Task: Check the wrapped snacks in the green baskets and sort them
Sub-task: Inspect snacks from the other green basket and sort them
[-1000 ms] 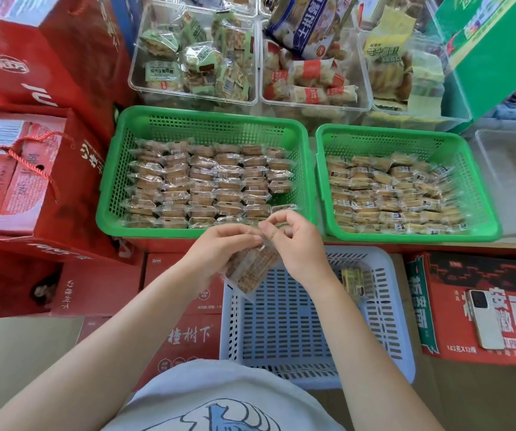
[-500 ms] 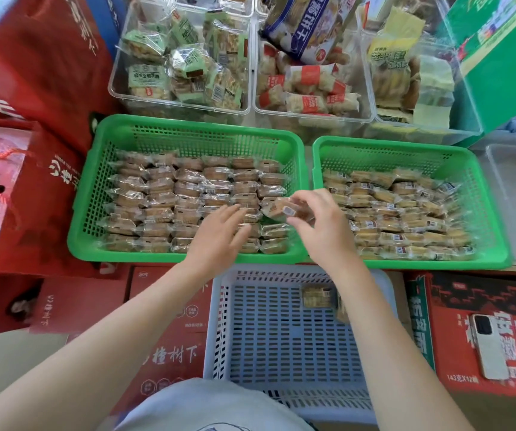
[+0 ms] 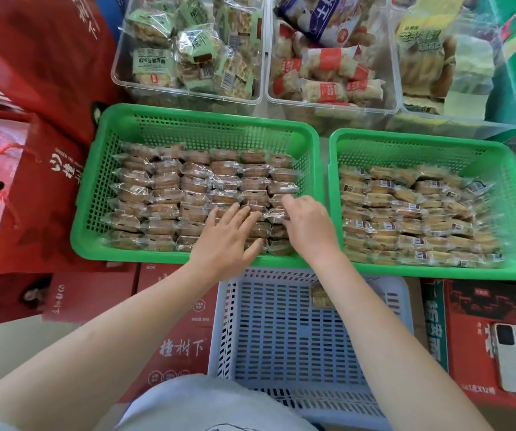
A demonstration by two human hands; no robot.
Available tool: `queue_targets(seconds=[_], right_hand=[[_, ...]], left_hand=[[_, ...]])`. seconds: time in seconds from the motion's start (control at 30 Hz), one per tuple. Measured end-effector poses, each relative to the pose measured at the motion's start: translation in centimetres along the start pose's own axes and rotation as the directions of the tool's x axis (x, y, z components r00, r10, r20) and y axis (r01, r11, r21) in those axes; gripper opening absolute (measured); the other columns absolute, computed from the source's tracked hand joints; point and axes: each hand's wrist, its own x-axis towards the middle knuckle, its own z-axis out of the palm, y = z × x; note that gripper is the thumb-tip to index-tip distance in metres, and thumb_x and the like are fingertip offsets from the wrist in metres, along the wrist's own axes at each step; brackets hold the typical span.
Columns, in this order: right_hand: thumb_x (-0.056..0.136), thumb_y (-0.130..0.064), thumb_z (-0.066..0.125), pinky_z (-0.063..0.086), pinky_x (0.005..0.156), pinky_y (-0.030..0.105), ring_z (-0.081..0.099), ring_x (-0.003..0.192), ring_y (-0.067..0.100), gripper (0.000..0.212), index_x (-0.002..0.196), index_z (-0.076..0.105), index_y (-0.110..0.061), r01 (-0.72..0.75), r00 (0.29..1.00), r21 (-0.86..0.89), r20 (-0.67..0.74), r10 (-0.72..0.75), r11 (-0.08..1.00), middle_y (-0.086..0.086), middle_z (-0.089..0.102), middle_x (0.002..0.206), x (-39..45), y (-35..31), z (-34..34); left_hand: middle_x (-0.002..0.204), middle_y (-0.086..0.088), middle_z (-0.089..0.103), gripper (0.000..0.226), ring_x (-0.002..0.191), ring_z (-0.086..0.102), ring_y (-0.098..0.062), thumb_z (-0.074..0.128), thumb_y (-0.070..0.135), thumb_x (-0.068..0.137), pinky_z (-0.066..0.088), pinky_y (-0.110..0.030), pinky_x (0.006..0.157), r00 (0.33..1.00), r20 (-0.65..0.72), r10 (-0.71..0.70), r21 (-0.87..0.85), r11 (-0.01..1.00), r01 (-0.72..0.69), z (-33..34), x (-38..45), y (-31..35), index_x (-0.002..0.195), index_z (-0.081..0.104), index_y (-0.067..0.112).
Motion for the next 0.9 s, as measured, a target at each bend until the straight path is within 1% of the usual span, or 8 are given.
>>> queue_targets(seconds=[0.07,0.13,0.27,0.37,0.47,0.63,0.77,0.9], right_hand=[[0.079,0.005,0.072,0.049,0.077,0.041,0.059,0.087,0.032,0.017,0.089,0.066,-0.006,-0.002,0.999,-0.077,-0.036,-0.001,0.997,0.01,0.069,0.082,0.3,0.2,0.8],[0.085,-0.002,0.069,0.047,0.085,0.043,0.057,0.096,0.033,0.003,0.086,0.071,-0.005,-0.022,1.0,-0.138,0.006,0.024,0.99,0.011,0.069,0.09,0.7,0.5,1.1],[0.102,-0.035,0.05,0.036,0.101,0.045,0.05,0.113,0.031,0.038,0.1,0.076,-0.008,-0.021,0.996,-0.166,0.082,0.035,0.986,0.01,0.065,0.11,1.8,0.4,0.1],[0.1,-0.011,0.051,0.039,0.093,0.04,0.051,0.105,0.03,0.02,0.107,0.068,-0.007,-0.023,1.0,-0.115,0.002,0.024,0.993,0.011,0.065,0.108,3.2,0.2,-0.4],[0.09,0.008,0.048,0.038,0.091,0.038,0.051,0.103,0.03,0.027,0.107,0.063,-0.007,-0.038,0.999,-0.101,0.011,0.039,0.994,0.011,0.064,0.108,3.7,0.3,0.2],[0.088,0.007,0.047,0.034,0.095,0.039,0.049,0.107,0.03,0.029,0.109,0.06,-0.008,-0.038,0.999,-0.125,0.008,0.04,0.991,0.01,0.059,0.112,3.9,0.4,1.0],[0.089,0.003,0.05,0.033,0.098,0.04,0.045,0.11,0.029,0.029,0.112,0.059,-0.011,-0.027,0.996,-0.157,0.079,0.04,0.987,0.009,0.054,0.115,4.4,0.6,0.8],[0.087,0.005,0.055,0.034,0.09,0.04,0.049,0.106,0.031,0.027,0.107,0.064,-0.011,-0.021,1.0,-0.017,-0.011,0.021,1.0,0.009,0.056,0.11,4.0,1.1,1.4]], left_hand=[[0.169,-0.001,0.016,0.066,0.157,0.004,-0.019,0.018,0.059,0.103,0.001,-0.052,0.125,1.0,-0.005,0.009,-0.009,1.0,-0.009,0.0,0.0,0.0,0.162,0.007,0.031],[0.169,-0.002,0.017,0.064,0.157,0.005,-0.02,0.018,0.058,0.103,0.003,-0.053,0.125,1.0,-0.004,0.02,-0.007,1.0,-0.02,0.0,0.0,0.0,0.161,0.005,0.035],[0.169,-0.004,0.016,0.061,0.157,0.004,-0.022,0.015,0.059,0.103,0.003,-0.055,0.124,1.0,0.011,0.029,0.013,1.0,-0.029,0.1,0.1,-0.1,0.161,0.005,0.039],[0.169,-0.005,0.015,0.062,0.157,0.003,-0.023,0.013,0.062,0.102,0.001,-0.055,0.124,0.999,0.029,0.029,0.017,0.999,-0.03,0.1,0.2,-0.1,0.16,0.005,0.042],[0.168,-0.01,0.017,0.066,0.156,0.005,-0.028,0.011,0.07,0.098,-0.001,-0.056,0.124,0.999,0.041,0.023,0.033,0.999,-0.025,-0.2,0.5,0.3,0.159,0.005,0.046],[0.168,-0.014,0.014,0.068,0.155,0.005,-0.033,0.012,0.075,0.095,0.001,-0.058,0.123,0.999,0.005,0.046,0.052,0.998,-0.046,-0.2,0.5,0.6,0.157,-0.004,0.05],[0.17,-0.005,-0.007,0.069,0.155,-0.016,-0.027,0.011,0.076,0.094,-0.005,-0.058,0.123,0.997,0.018,0.07,0.03,0.997,-0.07,0.0,0.6,0.3,0.157,0.0,0.051],[0.169,-0.006,-0.01,0.07,0.154,-0.022,-0.025,0.011,0.078,0.094,-0.008,-0.058,0.122,0.996,0.065,0.059,0.024,0.998,-0.061,0.0,0.9,0.3,0.157,0.0,0.051]])
